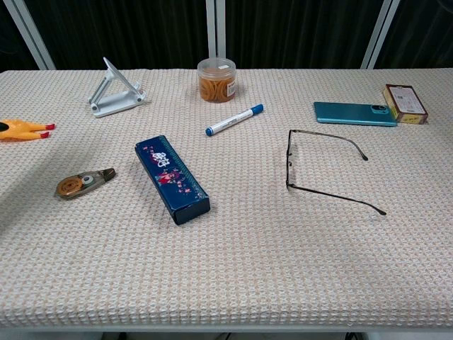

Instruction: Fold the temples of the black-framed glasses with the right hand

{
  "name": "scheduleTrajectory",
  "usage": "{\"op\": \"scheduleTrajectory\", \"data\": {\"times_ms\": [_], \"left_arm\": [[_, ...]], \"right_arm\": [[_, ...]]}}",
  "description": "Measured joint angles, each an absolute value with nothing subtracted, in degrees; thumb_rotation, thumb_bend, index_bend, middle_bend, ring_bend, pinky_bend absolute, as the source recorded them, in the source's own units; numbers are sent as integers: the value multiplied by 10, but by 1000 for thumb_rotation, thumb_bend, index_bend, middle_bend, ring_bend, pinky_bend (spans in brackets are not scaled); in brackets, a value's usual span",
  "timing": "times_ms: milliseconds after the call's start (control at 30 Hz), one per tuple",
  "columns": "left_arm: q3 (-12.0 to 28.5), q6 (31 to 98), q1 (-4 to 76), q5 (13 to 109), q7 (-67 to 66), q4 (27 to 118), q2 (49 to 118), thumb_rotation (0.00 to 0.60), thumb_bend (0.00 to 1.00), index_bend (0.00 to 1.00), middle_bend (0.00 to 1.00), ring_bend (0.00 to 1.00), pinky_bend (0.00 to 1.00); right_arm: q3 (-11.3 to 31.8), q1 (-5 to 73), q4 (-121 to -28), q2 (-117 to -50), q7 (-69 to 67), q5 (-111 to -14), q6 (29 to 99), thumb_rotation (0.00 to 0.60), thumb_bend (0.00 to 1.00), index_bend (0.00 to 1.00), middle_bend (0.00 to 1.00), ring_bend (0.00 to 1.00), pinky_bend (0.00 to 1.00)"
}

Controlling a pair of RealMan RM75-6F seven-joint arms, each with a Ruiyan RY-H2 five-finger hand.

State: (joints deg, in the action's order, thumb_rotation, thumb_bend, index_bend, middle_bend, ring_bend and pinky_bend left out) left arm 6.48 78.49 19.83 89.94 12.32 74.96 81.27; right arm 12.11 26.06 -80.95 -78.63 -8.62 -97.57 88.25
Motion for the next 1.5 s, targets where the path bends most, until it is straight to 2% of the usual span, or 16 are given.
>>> {"op": "scheduleTrajectory", "data": {"times_ms": [500, 700, 833, 900, 1000, 1100, 1167, 1267, 1367, 1500], "left_arm": [[56, 808, 185, 892, 72, 770, 794, 519, 15, 161, 148, 141, 229], [55, 828, 167, 881, 54, 788, 775, 520, 15, 162, 148, 140, 229], [53, 848, 150, 876, 40, 800, 759, 523, 14, 161, 148, 141, 229], [52, 858, 140, 873, 33, 809, 750, 523, 14, 161, 149, 141, 229], [50, 869, 126, 866, 27, 818, 737, 523, 14, 162, 149, 141, 229], [49, 876, 117, 861, 28, 822, 730, 554, 15, 162, 149, 141, 229], [49, 880, 112, 859, 32, 821, 729, 587, 14, 162, 150, 141, 229], [49, 885, 106, 858, 37, 818, 725, 594, 15, 162, 151, 141, 229], [50, 892, 101, 858, 37, 819, 721, 600, 15, 162, 151, 141, 229], [53, 900, 96, 859, 39, 820, 716, 600, 15, 162, 151, 141, 229]], "right_arm": [[97, 265, -790, -783, -77, -965, 850, 600, 390, 0, 0, 0, 0], [78, 276, -796, -764, -50, -958, 788, 600, 405, 0, 15, 0, 0], [60, 298, -809, -739, -13, -957, 709, 600, 451, 0, 11, 0, 0], [54, 312, -815, -726, 14, -958, 673, 600, 533, 0, 1, 0, 0], [45, 339, -828, -708, 53, -960, 618, 600, 786, 0, 0, 0, 0], [40, 364, -838, -700, 66, -956, 570, 599, 964, 0, 0, 0, 0], [38, 380, -843, -699, 71, -949, 537, 560, 1000, 0, 0, 0, 0], [37, 403, -847, -704, 76, -934, 488, 503, 1000, 0, 0, 0, 0], [38, 429, -843, -721, 81, -915, 445, 491, 1000, 0, 0, 0, 0], [40, 448, -823, -759, 90, -904, 429, 486, 1000, 0, 0, 0, 0]]}}
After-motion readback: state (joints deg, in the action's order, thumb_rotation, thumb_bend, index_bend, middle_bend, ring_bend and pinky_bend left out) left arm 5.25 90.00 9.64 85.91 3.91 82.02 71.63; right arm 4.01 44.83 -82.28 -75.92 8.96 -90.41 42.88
